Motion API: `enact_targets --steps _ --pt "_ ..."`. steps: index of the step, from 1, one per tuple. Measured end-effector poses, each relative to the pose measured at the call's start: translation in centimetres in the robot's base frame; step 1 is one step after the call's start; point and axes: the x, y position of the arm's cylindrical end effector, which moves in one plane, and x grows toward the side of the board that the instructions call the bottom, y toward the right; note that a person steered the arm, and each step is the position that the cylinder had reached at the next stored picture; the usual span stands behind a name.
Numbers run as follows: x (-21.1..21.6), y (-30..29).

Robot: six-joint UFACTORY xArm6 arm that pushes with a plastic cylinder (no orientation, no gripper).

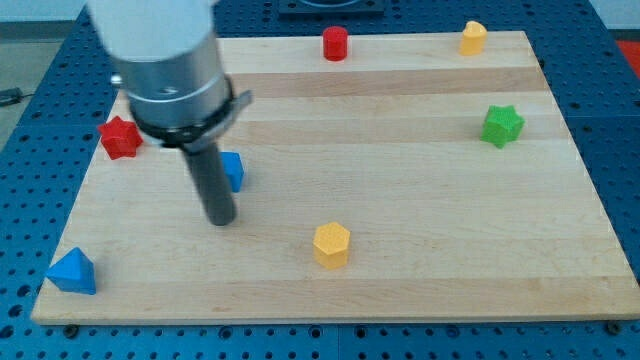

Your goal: Move blue cube at the bottom right corner of the board

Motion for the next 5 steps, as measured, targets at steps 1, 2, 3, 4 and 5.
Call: enact_targets --steps 1,2,3,4,5 --pt "-2.5 -3.8" --pt "-6.1 -4.0" --pt "-8.0 -1.8" --pt "-6.0 -0.2" --pt "-5.1 -0.2"
